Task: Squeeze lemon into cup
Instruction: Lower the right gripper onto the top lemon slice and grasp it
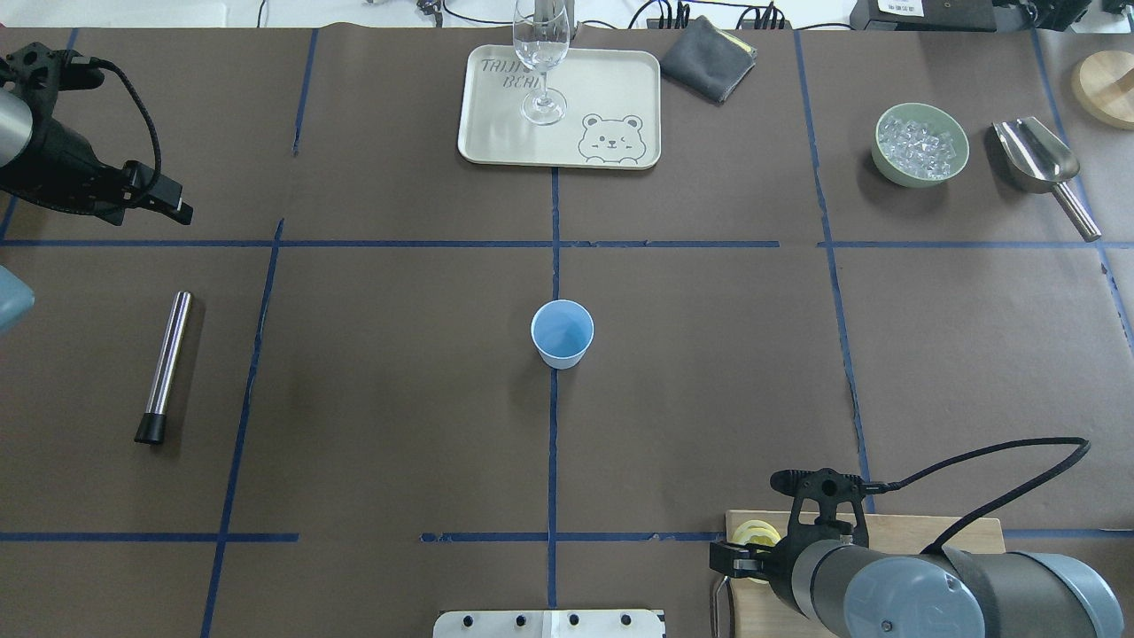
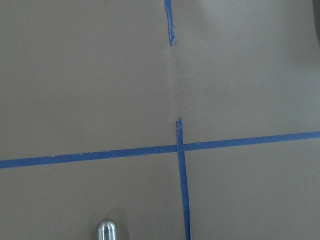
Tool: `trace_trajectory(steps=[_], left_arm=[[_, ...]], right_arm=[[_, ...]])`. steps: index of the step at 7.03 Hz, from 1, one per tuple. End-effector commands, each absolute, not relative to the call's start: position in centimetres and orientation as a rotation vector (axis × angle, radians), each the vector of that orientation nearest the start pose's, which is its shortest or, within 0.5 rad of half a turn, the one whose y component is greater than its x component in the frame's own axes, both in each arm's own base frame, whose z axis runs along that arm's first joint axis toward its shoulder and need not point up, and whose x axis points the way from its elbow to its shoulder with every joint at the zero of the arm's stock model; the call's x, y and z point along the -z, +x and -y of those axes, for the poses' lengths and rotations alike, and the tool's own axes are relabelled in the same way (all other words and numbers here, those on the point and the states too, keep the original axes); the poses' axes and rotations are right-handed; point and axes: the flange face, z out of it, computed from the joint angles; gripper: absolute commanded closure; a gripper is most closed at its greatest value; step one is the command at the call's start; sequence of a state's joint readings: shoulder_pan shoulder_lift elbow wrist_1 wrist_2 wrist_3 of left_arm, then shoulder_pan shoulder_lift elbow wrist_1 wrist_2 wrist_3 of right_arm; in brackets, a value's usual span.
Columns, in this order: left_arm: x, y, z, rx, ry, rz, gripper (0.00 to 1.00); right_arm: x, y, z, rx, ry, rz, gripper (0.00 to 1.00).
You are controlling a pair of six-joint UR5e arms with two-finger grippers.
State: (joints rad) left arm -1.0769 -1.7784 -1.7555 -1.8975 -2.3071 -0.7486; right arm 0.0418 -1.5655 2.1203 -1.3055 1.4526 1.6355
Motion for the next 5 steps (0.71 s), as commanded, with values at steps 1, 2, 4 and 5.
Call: trace_trajectory(steps=[1, 2, 4, 5], left_arm=[[-41.89, 21.35, 53.65, -0.030, 0.147, -0.968, 0.00], [-41.98, 21.33, 53.62, -0.030, 0.145, -0.967, 0.00], [-41.98, 21.33, 53.62, -0.028, 0.145, -0.967, 0.00], [-41.98, 21.33, 53.62, -0.030, 0.145, -0.967, 0.00]], right_arm=[[-37.54, -46.98, 16.46, -0.148, 0.102, 0.820, 0.10], [-37.47, -46.95, 16.46, -0.148, 0.102, 0.822, 0.13], [-37.33, -46.88, 16.44, -0.148, 0.101, 0.825, 0.19], [-37.26, -46.83, 16.50, -0.149, 0.100, 0.826, 0.24]])
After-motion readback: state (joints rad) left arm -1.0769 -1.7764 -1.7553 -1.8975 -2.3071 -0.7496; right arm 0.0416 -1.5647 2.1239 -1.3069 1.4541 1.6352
